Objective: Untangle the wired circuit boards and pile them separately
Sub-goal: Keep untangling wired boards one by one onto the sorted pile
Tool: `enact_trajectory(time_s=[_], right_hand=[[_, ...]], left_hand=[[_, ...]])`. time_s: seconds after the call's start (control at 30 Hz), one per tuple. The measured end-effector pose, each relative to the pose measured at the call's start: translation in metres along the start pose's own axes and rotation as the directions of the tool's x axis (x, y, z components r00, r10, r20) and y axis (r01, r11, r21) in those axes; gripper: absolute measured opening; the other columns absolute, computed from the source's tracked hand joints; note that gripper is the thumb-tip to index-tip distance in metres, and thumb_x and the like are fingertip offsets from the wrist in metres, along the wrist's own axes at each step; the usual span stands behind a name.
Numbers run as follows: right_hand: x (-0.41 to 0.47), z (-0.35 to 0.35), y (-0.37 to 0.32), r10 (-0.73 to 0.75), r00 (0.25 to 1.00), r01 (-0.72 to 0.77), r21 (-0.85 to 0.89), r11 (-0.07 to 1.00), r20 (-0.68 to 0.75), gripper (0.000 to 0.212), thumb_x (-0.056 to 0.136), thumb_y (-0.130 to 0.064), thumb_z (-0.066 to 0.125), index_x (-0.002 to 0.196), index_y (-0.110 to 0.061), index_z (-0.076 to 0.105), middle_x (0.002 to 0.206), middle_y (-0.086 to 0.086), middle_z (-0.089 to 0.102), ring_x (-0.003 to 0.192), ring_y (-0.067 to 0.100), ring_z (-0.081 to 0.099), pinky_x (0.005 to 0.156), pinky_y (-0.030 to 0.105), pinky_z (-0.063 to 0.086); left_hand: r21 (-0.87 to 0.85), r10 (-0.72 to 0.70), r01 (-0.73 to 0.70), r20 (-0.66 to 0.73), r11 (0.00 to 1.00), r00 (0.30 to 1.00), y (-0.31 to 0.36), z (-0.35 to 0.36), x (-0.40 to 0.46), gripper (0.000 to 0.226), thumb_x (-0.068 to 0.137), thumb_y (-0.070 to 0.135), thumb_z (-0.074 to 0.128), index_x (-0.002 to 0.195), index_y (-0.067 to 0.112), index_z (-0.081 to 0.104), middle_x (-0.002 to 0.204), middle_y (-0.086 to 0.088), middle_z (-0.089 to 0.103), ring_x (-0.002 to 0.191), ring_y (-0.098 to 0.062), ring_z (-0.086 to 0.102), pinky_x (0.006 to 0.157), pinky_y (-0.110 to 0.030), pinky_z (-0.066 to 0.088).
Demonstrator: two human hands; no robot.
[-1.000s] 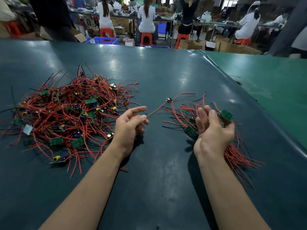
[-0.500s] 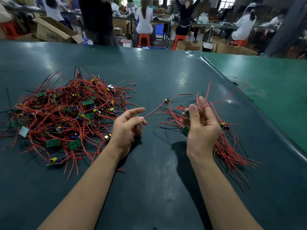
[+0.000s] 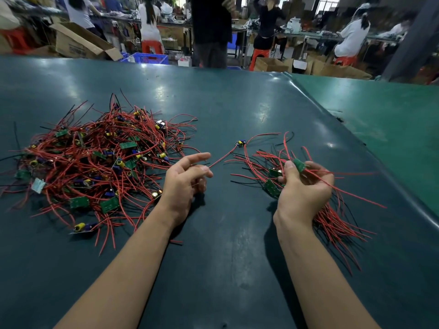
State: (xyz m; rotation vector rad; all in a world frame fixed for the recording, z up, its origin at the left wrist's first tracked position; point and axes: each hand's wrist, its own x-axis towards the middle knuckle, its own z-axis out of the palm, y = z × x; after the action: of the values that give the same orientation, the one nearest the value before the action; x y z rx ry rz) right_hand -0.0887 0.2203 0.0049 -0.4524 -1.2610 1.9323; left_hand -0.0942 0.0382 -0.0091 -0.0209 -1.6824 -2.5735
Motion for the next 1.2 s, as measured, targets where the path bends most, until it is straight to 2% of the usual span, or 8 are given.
enact_trajectory(time_s=[0.17, 0.3, 0.5, 0.67, 0.77, 0.9, 1.07, 1.2], right_hand=[[0.002, -0.001, -0.003, 0.259, 0.960, -0.222, 0.275, 0.936, -0.104, 0.040, 0.082, 0.003, 0.075, 0.100, -0.009, 0.042, 0.078, 0.007, 0.063, 0.057, 0.016, 0.069, 0.057, 0.021, 0.056], [0.002, -0.001, -0.005, 0.347, 0.936, -0.301, 0.378, 0.876, -0.058, 0.038, 0.083, 0.004, 0.073, 0.091, -0.011, 0.039, 0.081, 0.015, 0.067, 0.075, 0.029, 0.073, 0.062, 0.025, 0.059], [-0.002, -0.001, -0.010, 0.412, 0.911, -0.381, 0.355, 0.854, -0.011, 0.019, 0.093, -0.013, 0.066, 0.088, -0.002, 0.053, 0.083, 0.015, 0.067, 0.073, 0.026, 0.073, 0.056, 0.023, 0.057], [-0.009, 0.002, -0.015, 0.502, 0.844, -0.534, 0.219, 0.816, 0.187, 0.043, 0.100, -0.031, 0.053, 0.067, -0.004, 0.055, 0.096, 0.022, 0.071, 0.076, 0.031, 0.073, 0.052, 0.026, 0.057], [-0.014, 0.004, -0.015, 0.481, 0.807, -0.528, 0.054, 0.847, 0.343, 0.048, 0.100, -0.037, 0.050, 0.065, -0.006, 0.062, 0.100, 0.012, 0.075, 0.081, 0.024, 0.073, 0.051, 0.024, 0.054], [-0.021, 0.007, -0.013, 0.458, 0.779, -0.451, -0.125, 0.884, 0.428, 0.036, 0.097, -0.032, 0.055, 0.070, -0.011, 0.064, 0.087, 0.005, 0.075, 0.064, 0.014, 0.068, 0.042, 0.020, 0.046], [-0.027, 0.009, -0.005, 0.403, 0.766, -0.349, -0.203, 0.915, 0.501, 0.037, 0.096, -0.029, 0.058, 0.063, -0.017, 0.069, 0.075, 0.002, 0.072, 0.056, 0.013, 0.062, 0.040, 0.021, 0.041], [-0.026, 0.007, 0.000, 0.386, 0.749, -0.321, -0.214, 0.922, 0.538, 0.035, 0.095, -0.025, 0.059, 0.063, -0.017, 0.070, 0.076, 0.004, 0.071, 0.055, 0.014, 0.060, 0.041, 0.021, 0.040]], left_hand=[[0.020, 0.004, -0.004, -0.003, 1.000, 1.000, 0.000, 0.000, 0.000, 0.040, 0.070, 0.012, 0.061, 0.109, 0.008, 0.065, 0.064, -0.003, 0.061, 0.051, -0.012, 0.040, 0.051, -0.021, 0.034], [0.032, -0.007, 0.008, -0.012, 0.999, 1.000, 0.001, 0.001, 0.000, 0.040, 0.069, 0.012, 0.061, 0.109, 0.008, 0.065, 0.063, -0.003, 0.062, 0.052, -0.013, 0.039, 0.051, -0.022, 0.033], [0.067, 0.010, -0.007, -0.036, 0.998, 0.999, -0.001, 0.000, 0.001, 0.030, 0.077, 0.005, 0.062, 0.106, 0.007, 0.066, 0.063, -0.005, 0.061, 0.049, -0.012, 0.041, 0.049, -0.021, 0.035], [0.217, 0.101, -0.063, -0.166, 0.974, 0.981, -0.004, 0.002, 0.000, 0.019, 0.091, -0.005, 0.055, 0.095, 0.008, 0.069, 0.064, -0.002, 0.061, 0.046, -0.009, 0.041, 0.044, -0.019, 0.032], [0.607, 0.400, -0.215, -0.185, 0.765, 0.898, -0.006, 0.002, -0.005, 0.019, 0.088, 0.003, 0.061, 0.087, 0.020, 0.070, 0.074, 0.001, 0.065, 0.057, -0.011, 0.051, 0.052, -0.024, 0.042], [0.941, 0.702, -0.271, 0.054, 0.201, 0.710, -0.006, -0.001, -0.011, 0.016, 0.083, 0.009, 0.064, 0.098, 0.009, 0.068, 0.097, -0.007, 0.061, 0.091, -0.024, 0.052, 0.084, -0.026, 0.037], [0.987, 0.531, 0.145, -0.159, 0.070, 0.832, -0.001, -0.018, -0.003, 0.050, 0.083, 0.022, 0.059, 0.133, 0.018, 0.054, 0.142, -0.008, 0.045, 0.132, -0.031, 0.031, 0.106, -0.045, 0.026], [0.971, 0.401, 0.199, -0.130, -0.135, 0.907, -0.004, -0.023, 0.000, 0.039, 0.088, 0.025, 0.051, 0.125, 0.024, 0.061, 0.129, -0.002, 0.058, 0.120, -0.029, 0.045, 0.100, -0.042, 0.028]])
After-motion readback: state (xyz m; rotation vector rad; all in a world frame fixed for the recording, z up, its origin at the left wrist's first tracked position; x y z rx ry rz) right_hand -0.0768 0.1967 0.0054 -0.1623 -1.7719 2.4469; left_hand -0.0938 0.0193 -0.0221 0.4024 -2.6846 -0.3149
